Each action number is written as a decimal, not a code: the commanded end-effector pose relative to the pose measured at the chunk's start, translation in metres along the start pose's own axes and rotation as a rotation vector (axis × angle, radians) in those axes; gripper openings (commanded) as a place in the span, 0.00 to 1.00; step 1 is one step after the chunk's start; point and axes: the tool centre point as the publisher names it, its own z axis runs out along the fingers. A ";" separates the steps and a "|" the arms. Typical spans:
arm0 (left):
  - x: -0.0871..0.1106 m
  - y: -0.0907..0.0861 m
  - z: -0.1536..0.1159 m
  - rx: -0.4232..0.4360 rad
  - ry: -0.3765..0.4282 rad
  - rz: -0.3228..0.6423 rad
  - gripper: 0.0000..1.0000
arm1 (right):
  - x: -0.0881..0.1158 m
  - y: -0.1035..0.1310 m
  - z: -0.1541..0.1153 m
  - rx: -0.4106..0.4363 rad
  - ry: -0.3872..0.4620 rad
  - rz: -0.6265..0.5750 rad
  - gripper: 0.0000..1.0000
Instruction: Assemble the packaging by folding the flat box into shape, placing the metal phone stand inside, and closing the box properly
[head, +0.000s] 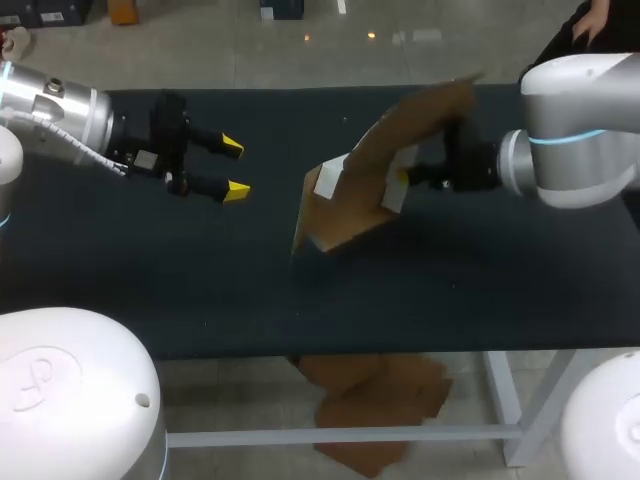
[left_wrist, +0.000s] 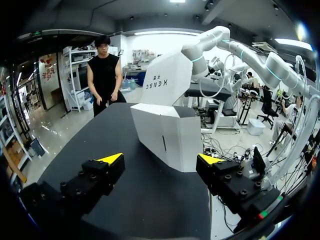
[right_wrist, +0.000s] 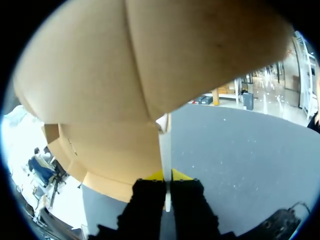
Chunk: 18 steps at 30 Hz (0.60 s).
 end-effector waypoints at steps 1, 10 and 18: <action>0.001 0.000 -0.001 -0.002 0.001 0.000 1.00 | 0.000 0.002 0.000 0.069 0.003 0.002 0.00; -0.003 0.000 0.002 -0.052 -0.018 0.012 1.00 | 0.002 0.000 0.001 0.140 -0.059 -0.001 0.00; -0.001 0.011 -0.008 -0.089 -0.031 0.055 1.00 | -0.002 -0.004 -0.013 0.373 -0.204 0.113 0.00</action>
